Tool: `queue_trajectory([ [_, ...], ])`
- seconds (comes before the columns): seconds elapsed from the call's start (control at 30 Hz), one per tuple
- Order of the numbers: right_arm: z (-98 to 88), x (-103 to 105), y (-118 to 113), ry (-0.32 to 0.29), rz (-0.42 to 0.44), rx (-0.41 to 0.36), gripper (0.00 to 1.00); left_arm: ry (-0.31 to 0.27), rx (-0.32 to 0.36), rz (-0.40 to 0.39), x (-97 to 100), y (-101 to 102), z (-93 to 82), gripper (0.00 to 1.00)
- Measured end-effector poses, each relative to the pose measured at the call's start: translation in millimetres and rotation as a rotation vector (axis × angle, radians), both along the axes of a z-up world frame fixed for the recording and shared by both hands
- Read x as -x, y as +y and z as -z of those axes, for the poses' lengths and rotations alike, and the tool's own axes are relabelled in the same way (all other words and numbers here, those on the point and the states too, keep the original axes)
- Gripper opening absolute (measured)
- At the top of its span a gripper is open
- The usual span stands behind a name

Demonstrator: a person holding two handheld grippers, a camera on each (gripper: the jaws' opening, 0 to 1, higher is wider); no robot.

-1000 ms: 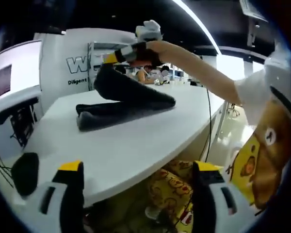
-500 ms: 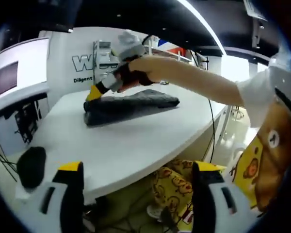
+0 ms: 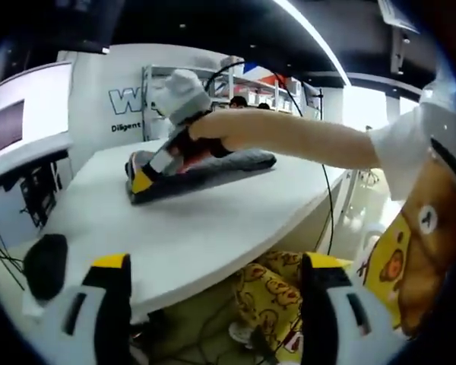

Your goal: Fold the towel on the table until its edges align and the towel forms a compact rectangular stack.

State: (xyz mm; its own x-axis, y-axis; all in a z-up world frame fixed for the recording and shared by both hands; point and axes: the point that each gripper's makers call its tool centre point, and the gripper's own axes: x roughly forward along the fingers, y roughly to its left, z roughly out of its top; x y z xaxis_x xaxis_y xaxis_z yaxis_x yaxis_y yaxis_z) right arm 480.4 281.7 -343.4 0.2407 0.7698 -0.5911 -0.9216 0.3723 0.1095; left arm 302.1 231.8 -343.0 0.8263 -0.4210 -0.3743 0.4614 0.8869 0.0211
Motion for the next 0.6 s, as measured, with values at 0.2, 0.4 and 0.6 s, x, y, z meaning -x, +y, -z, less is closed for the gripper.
queue_trajectory([
  [0.2, -21.5, 18, -8, -0.033, -0.02, -0.089, 0.19, 0.003, -0.009, 0.005, -3.2, -5, -2.3, 0.98],
  [0.4, -76.4, 31, -38, -0.186, -0.041, -0.206, 0.24, 0.008, -0.027, 0.016, -5.1, -13, -5.7, 0.98],
  [0.6, -94.0, 57, -139, -0.239, -0.053, -0.168, 0.27, 0.013, -0.05, 0.047, -6.8, -22, -8.3, 0.98],
])
